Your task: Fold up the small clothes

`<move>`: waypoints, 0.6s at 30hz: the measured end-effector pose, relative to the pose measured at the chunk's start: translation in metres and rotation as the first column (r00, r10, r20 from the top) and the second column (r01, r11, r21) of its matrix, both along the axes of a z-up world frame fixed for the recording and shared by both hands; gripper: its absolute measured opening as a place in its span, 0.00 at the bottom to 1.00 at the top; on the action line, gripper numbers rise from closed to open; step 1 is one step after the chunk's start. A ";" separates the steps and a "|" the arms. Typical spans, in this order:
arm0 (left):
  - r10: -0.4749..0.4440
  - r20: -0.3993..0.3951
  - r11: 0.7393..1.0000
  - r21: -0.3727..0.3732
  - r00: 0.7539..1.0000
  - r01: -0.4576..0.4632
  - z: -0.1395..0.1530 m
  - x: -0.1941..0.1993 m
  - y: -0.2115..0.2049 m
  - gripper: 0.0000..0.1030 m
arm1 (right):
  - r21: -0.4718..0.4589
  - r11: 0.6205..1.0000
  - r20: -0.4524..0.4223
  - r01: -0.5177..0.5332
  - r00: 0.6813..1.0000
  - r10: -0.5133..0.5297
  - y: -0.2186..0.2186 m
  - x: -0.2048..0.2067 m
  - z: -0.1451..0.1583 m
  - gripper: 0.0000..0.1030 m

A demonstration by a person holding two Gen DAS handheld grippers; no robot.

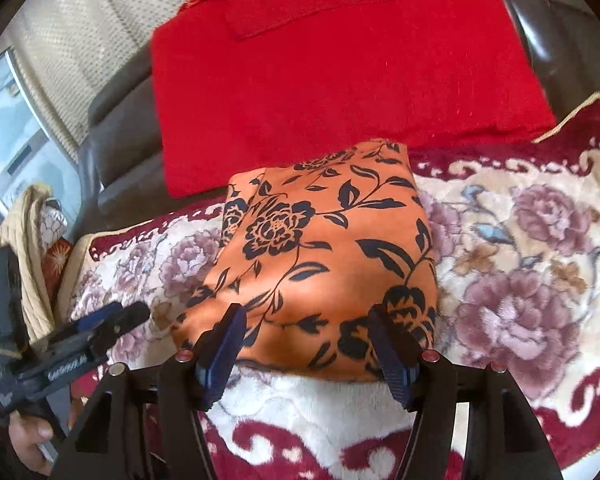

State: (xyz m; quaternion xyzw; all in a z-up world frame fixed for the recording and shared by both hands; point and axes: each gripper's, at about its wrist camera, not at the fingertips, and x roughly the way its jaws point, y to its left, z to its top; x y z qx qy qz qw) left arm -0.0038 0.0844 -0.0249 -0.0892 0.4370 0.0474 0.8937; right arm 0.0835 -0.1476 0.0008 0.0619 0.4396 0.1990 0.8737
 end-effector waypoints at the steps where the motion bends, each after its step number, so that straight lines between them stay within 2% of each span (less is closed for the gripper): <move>1: -0.001 0.006 1.000 0.016 1.000 0.001 0.001 -0.002 -0.002 0.75 | -0.009 1.000 0.008 0.000 1.000 0.000 0.000 -0.006 0.000 0.65; 4: 0.002 0.035 0.997 0.077 0.999 -0.005 0.007 -0.007 -0.008 0.78 | -0.051 0.999 0.041 0.010 0.999 -0.008 0.001 -0.022 0.004 0.67; 6: 0.015 0.042 0.996 0.093 0.999 -0.019 0.009 -0.008 -0.009 0.79 | -0.060 0.998 0.052 0.024 0.998 -0.021 -0.001 -0.029 0.006 0.72; 10: 0.037 0.061 0.994 0.102 0.997 -0.043 0.014 -0.013 -0.011 0.80 | -0.133 0.990 0.081 0.050 0.996 -0.039 0.002 -0.038 0.005 0.78; 13: 0.038 0.069 0.991 0.124 0.997 -0.046 0.017 -0.016 -0.016 0.88 | -0.174 0.983 0.091 0.058 0.995 -0.043 0.005 -0.040 0.004 0.79; 15: 0.022 0.081 0.992 0.119 0.997 -0.031 0.020 -0.019 -0.020 0.89 | -0.185 0.980 0.098 0.070 0.994 -0.053 0.005 -0.041 0.004 0.88; 18: 0.011 0.091 0.992 0.123 0.996 -0.022 0.025 -0.022 -0.024 0.92 | -0.183 0.979 0.100 0.088 0.992 -0.070 0.003 -0.040 0.006 0.88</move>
